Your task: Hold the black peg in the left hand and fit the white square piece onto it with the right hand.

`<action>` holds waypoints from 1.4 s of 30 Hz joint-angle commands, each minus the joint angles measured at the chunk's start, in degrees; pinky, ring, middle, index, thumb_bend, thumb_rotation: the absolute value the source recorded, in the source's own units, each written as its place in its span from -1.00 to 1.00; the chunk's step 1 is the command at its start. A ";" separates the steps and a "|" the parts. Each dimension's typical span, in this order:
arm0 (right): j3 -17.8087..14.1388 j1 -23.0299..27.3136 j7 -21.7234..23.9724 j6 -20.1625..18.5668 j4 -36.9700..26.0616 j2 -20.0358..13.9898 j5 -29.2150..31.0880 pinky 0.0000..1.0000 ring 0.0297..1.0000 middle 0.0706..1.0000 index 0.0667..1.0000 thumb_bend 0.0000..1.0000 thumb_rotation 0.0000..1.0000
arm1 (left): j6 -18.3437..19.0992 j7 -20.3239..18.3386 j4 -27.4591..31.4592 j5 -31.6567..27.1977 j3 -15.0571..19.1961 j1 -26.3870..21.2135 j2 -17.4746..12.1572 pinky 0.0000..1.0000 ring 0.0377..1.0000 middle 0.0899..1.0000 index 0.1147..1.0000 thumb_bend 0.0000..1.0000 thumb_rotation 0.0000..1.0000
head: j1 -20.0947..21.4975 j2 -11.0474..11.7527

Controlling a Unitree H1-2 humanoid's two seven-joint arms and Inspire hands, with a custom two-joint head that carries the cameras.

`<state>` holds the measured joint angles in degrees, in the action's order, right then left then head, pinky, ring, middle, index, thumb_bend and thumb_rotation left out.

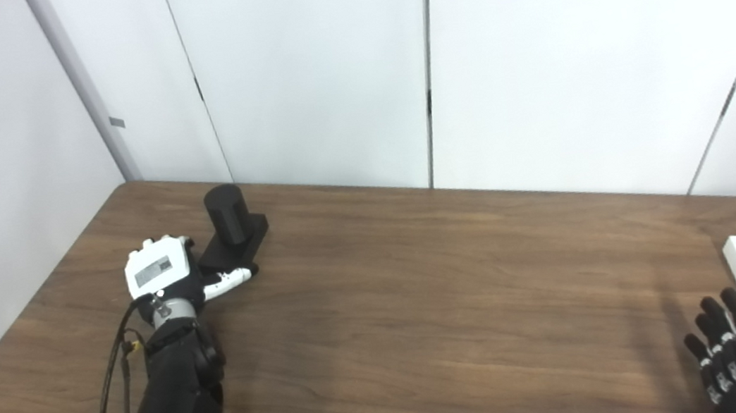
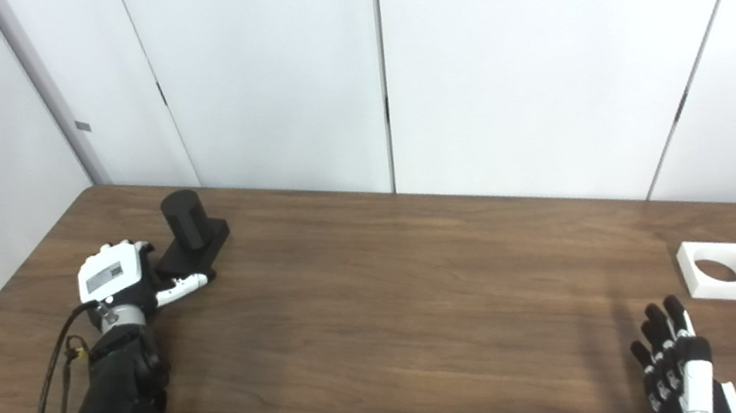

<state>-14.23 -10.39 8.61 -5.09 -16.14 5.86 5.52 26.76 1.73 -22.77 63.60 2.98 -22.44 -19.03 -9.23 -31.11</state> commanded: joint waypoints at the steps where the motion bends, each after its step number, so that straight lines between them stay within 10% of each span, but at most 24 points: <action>1: -0.05 -6.81 0.20 1.57 -1.55 -3.40 0.41 0.91 0.96 0.93 1.00 0.25 1.00 | 0.15 0.87 1.42 1.53 0.41 -2.91 -0.92 1.00 0.97 0.86 0.56 0.88 0.53 | 0.02 -0.02; 32: 0.45 -7.13 0.14 0.87 -2.91 -3.25 0.08 0.93 0.98 0.94 1.00 0.22 1.00 | 0.15 -1.54 3.71 5.05 -1.78 -2.35 -1.09 0.80 0.72 0.56 0.17 0.38 0.06 | 0.10 -0.41; 42: 0.63 -7.29 0.37 0.94 -3.11 -3.42 0.12 0.94 0.99 0.94 1.00 0.19 1.00 | 0.12 3.09 4.69 -0.18 -1.71 -1.73 -0.65 0.80 0.64 0.42 -0.16 0.04 -0.83 | 0.41 -0.58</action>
<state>-13.78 -10.55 8.61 -5.30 -16.79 5.88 5.38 26.73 2.66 -19.73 63.22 1.10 -22.33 -18.81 -8.79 -31.64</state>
